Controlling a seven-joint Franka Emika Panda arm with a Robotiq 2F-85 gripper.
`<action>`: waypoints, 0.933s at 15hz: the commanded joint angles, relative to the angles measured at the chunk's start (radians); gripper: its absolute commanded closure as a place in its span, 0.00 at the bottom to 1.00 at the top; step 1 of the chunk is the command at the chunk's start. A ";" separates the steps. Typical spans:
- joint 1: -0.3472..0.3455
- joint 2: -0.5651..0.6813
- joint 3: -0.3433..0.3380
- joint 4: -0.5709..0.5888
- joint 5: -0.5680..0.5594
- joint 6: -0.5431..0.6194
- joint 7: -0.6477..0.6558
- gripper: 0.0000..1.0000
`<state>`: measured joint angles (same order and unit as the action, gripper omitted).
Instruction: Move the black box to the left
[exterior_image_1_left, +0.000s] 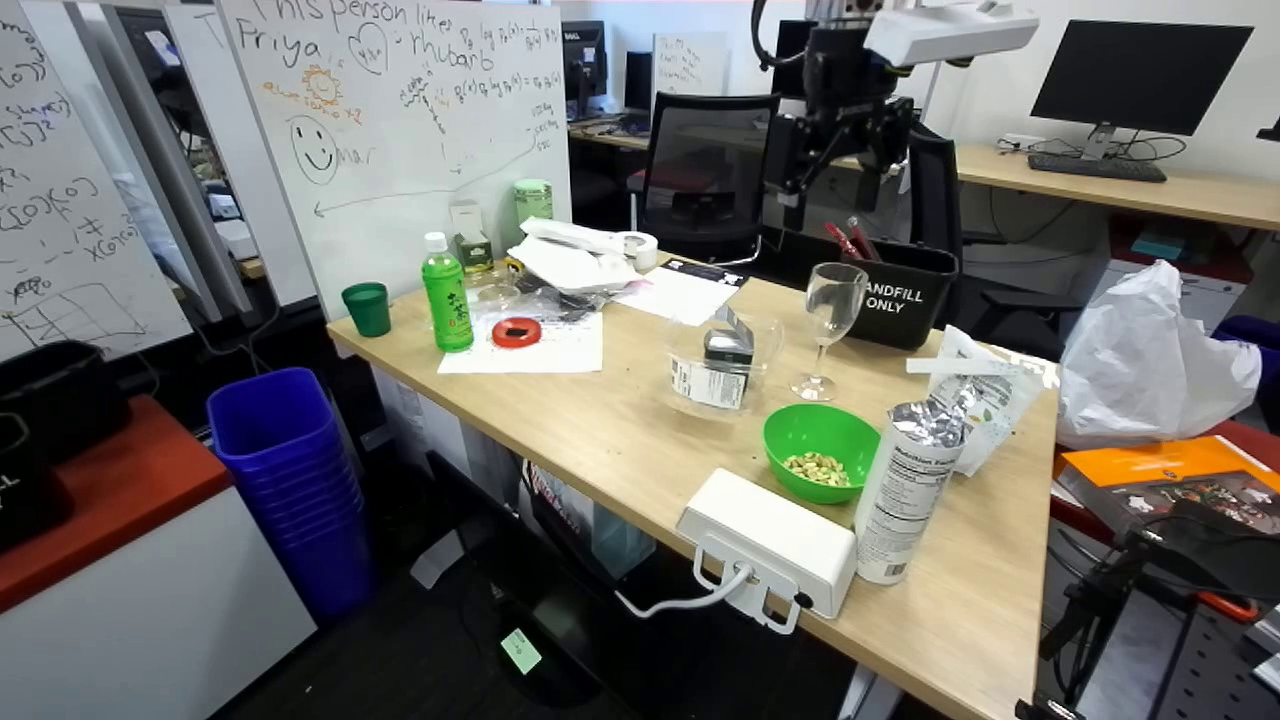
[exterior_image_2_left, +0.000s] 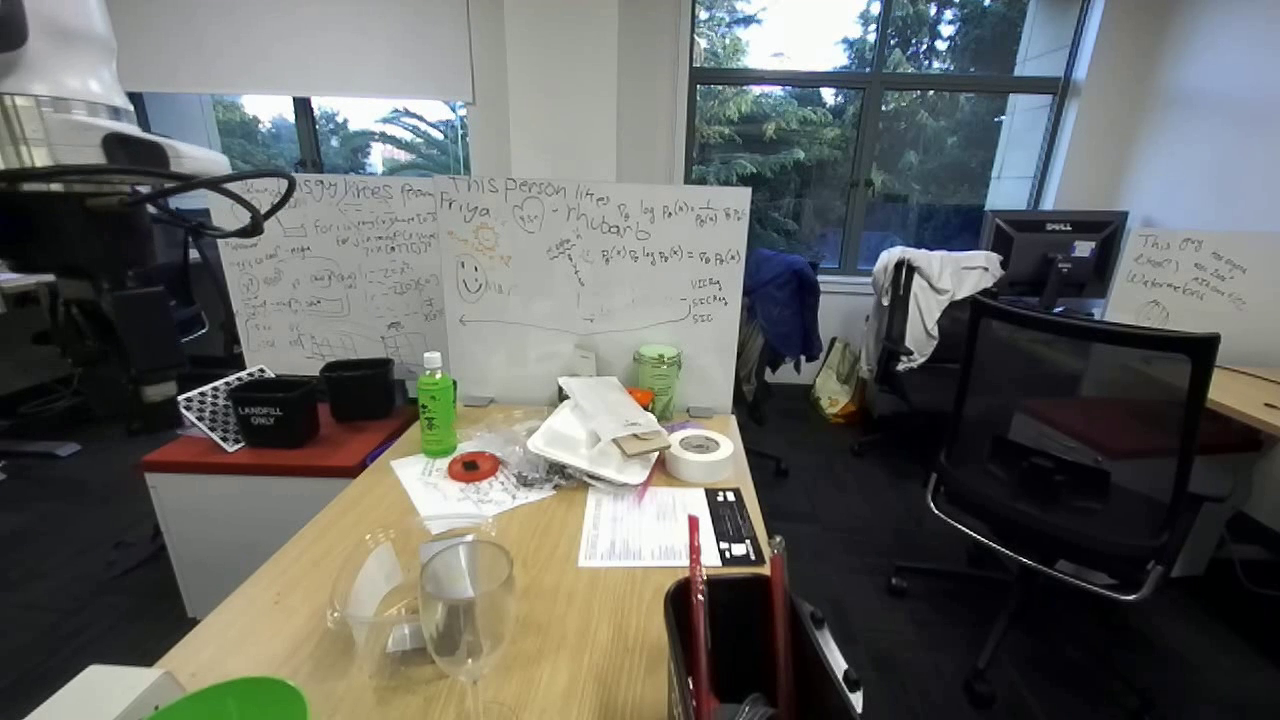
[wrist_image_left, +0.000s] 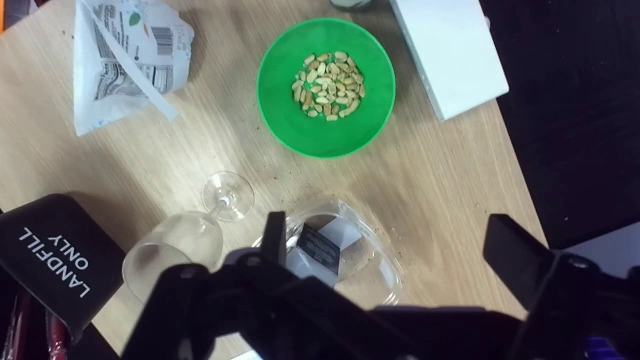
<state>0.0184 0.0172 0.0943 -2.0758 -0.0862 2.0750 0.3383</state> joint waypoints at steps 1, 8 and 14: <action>0.017 0.118 -0.025 0.090 -0.069 0.059 0.072 0.00; 0.096 0.394 -0.119 0.254 -0.319 0.173 0.227 0.00; 0.200 0.601 -0.222 0.382 -0.427 0.187 0.339 0.00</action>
<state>0.1633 0.5475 -0.0745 -1.7625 -0.4650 2.2735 0.6341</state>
